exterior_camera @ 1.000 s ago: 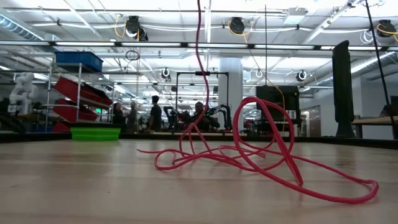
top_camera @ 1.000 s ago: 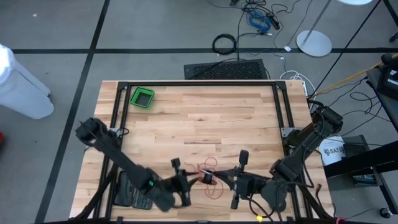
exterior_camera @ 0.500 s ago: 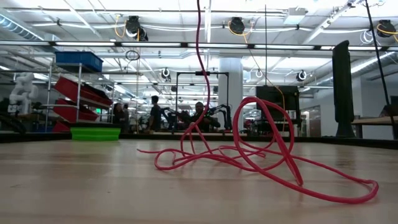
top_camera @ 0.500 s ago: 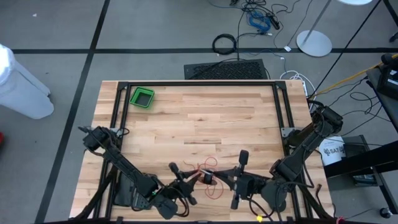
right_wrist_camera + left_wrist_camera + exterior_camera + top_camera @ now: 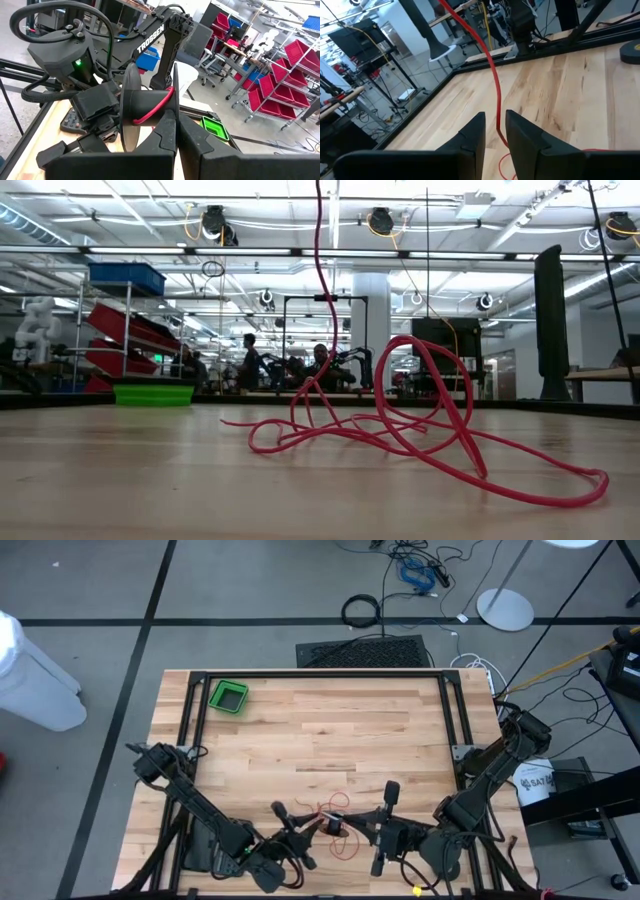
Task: Coil cords
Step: Coil the red wire into the spool
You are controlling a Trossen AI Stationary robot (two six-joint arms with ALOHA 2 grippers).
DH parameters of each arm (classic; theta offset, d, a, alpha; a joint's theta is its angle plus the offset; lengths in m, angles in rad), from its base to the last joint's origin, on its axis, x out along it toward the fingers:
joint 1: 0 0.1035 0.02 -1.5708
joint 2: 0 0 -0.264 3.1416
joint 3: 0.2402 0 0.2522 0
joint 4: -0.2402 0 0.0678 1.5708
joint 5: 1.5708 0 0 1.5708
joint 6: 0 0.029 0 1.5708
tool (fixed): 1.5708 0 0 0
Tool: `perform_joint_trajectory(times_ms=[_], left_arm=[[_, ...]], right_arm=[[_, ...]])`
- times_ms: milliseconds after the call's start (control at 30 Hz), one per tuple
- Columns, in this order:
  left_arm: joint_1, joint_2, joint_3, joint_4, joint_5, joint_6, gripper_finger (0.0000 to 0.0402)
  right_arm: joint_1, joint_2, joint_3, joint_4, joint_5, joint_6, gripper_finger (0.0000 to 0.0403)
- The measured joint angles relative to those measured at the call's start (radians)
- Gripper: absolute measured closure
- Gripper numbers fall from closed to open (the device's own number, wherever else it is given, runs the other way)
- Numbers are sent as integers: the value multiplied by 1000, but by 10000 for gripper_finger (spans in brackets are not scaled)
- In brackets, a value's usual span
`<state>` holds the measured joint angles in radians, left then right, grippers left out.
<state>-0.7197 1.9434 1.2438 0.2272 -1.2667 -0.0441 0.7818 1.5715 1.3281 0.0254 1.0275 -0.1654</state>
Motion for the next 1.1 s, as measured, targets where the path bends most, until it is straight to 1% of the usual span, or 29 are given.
perform_joint_trajectory(times_ms=[67, 167, 200, 467, 567, 700, 900, 1000, 1100], left_arm=[[0, 0, 0, 0, -9, 2, 337], [3, 0, 0, 0, -14, 2, 382], [5, 0, 0, -1, -14, -1, 390], [44, 0, 0, 1, -14, -2, 398], [65, 0, 0, 16, -13, -2, 399], [100, 0, 0, 105, 25, 31, 399], [140, 0, 0, 312, 69, 167, 400], [150, 0, 0, 397, 119, 211, 400], [150, 0, 1, 437, 148, 215, 400]], right_arm=[[0, 0, 0, 0, 0, 0, 403], [0, 0, 0, 0, 0, 1, 403], [0, 0, 0, 0, 0, 5, 403], [-3, 0, 0, 9, 3, 45, 403], [-4, 0, 0, 10, 53, 68, 403], [-16, 0, 0, 11, 130, 110, 403], [-36, 0, 0, 11, 171, 161, 403], [-44, 2, 0, 2, 237, 176, 403], [-49, 12, 0, -6, 294, 179, 403]])
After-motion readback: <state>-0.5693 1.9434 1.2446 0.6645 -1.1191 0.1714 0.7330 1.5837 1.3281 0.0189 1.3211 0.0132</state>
